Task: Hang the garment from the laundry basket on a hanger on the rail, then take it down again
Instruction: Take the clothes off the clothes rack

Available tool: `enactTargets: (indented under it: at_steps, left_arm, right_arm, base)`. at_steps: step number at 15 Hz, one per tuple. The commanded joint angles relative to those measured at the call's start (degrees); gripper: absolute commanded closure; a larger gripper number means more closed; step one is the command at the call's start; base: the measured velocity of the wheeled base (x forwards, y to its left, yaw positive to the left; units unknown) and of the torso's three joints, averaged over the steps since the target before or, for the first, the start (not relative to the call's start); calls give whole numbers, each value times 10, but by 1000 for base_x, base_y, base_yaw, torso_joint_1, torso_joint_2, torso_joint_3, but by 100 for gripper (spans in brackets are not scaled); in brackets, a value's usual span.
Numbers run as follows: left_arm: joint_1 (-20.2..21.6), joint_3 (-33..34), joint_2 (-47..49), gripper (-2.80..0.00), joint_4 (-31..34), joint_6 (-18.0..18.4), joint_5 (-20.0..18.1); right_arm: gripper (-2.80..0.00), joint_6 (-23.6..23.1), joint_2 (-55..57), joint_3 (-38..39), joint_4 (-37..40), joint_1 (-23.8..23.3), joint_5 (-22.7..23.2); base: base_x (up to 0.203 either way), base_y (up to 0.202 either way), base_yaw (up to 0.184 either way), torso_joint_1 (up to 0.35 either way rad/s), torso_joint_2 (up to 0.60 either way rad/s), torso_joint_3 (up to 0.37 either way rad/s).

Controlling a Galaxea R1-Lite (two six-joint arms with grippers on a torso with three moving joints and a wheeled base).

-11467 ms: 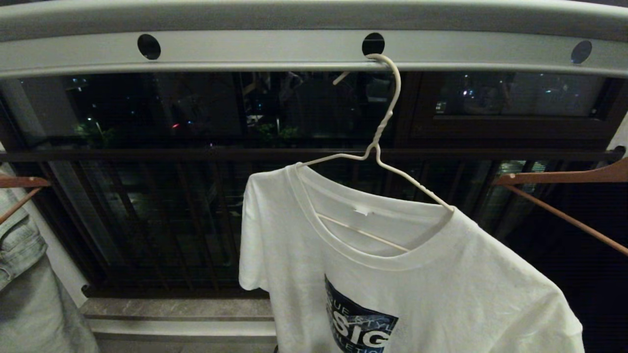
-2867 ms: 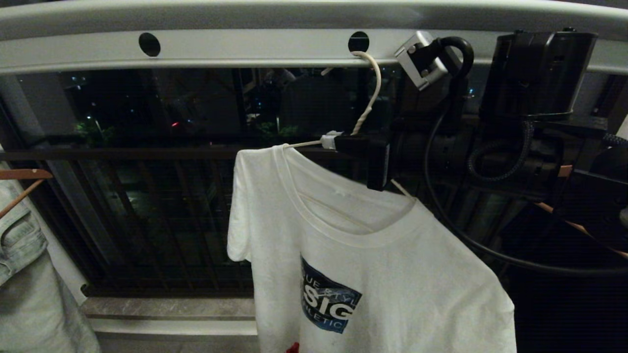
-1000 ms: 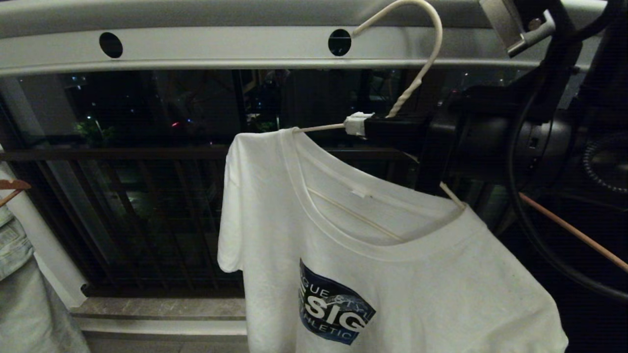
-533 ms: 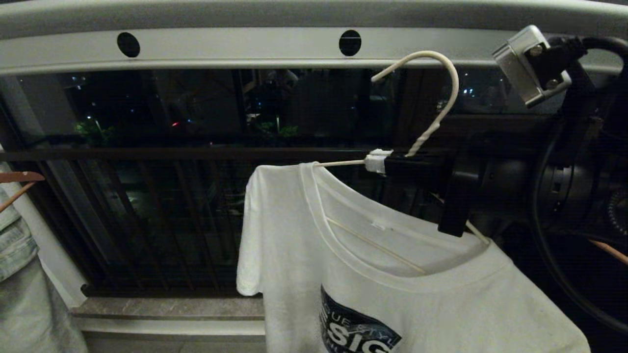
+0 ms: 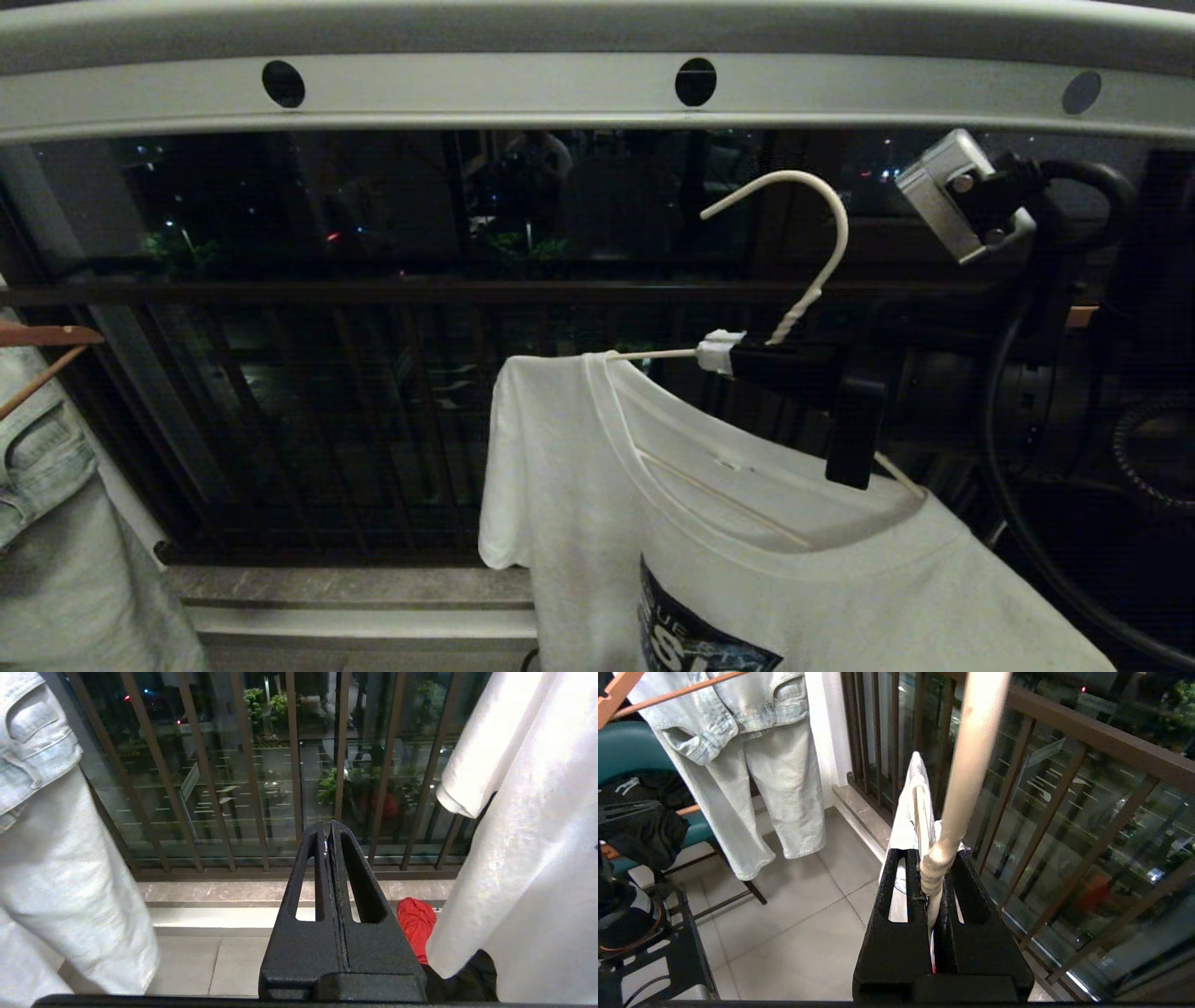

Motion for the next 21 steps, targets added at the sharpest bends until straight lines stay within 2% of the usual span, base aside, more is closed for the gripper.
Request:
enactTargets:
  at_steps: [1,4,6,9,10,14,15,16,18,19,21]
  left_arm:
    - [0,1,0,0,0,0,0]
    - [0,1,0,0,0,2,0]
    - [0,-7,0,0,-1,8,13]
    - [-2,-101,44,0,2,11,7]
    - [-4,-135,95,0,2,11,-10]
    - [-8,-260,347,0,5,20,-166]
    - [-17,-299,411,0,8,22,-193]
    - [-44,-353,472,0,19,19,-217]
    - [-157,-449,553,0,57,-6,-247]
    - [-207,-488,600,0,75,-23,-254]
    - [-278,-548,685,0,96,-43,-251]
  right_arm:
    - [0,0,12,-1,-2,-9,2]
    - [0,0,27,6,-2,-13,2]
    - [0,-3,33,9,-17,-17,1]
    - [0,-5,47,10,-59,-17,1]
    - [0,-6,53,9,-71,-16,1]
    - [0,-2,70,6,-105,-17,-1]
    - [0,-2,74,6,-110,-17,-1]
    - [0,-2,82,6,-118,-17,-3]
    - [0,-2,99,1,-137,-17,-22]
    - [0,-1,108,-3,-147,-17,-36]
    - [0,-1,110,-5,-151,-17,-40]
  base:
    - [0,0,0,0,0,0]
    - [0,0,0,0,0,0]
    - [0,0,0,0,0,0]
    - [0,0,0,0,0,0]
    - [0,0,0,0,0,0]
    - [0,0,0,0,0,0]
    - [0,0,0,0,0,0]
    - [0,0,0,0,0,0]
    - [0,0,0,0,0,0]
    - [0,0,0,0,0,0]
    - [0,0,0,0,0,0]
